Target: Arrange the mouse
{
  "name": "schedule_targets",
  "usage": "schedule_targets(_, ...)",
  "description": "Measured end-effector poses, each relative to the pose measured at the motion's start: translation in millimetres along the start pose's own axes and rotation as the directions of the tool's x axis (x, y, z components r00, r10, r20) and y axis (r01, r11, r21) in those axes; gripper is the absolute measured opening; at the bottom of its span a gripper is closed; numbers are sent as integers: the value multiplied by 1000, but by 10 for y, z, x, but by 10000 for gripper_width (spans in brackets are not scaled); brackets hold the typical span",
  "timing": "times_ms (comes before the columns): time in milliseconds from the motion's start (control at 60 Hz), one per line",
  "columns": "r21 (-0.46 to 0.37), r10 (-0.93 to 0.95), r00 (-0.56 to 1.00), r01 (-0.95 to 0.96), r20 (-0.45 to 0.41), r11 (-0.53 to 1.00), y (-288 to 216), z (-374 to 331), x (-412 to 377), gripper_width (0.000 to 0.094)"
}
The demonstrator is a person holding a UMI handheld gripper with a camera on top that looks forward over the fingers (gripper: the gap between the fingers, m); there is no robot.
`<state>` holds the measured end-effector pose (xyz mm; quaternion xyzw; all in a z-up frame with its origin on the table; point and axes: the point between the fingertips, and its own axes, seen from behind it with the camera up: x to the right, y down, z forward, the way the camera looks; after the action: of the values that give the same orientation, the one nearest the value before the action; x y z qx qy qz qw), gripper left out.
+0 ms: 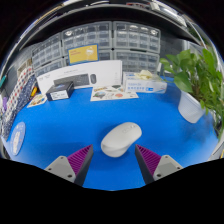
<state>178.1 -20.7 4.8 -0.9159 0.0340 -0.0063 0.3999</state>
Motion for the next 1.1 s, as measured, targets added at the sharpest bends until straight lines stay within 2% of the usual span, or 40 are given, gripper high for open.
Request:
schedule_targets(100, -19, -16, 999, 16, 29, 1000, -132, 189, -19, 865)
schedule_targets(283, -44, -41, 997, 44, 72, 998, -363, 464, -114, 818)
schedule_targets(483, -73, -63, 993, 70, 98, 995, -544, 725, -193, 669)
schedule_targets(617, -99, -83, 993, 91, 79, 991, -569, 853, -187, 617)
schedule_targets(667, -86, -93, 992, 100, 85, 991, -602, 883, -231, 540)
schedule_targets(883, -82, -102, 991, 110, 88, 991, -626, 908, -293, 419)
schedule_targets(967, -83, -113, 991, 119, 65, 989, -628, 905, -289, 369)
schedule_targets(1100, -119, -112, 994, 111, 1, 987, -647, 884, -264, 367)
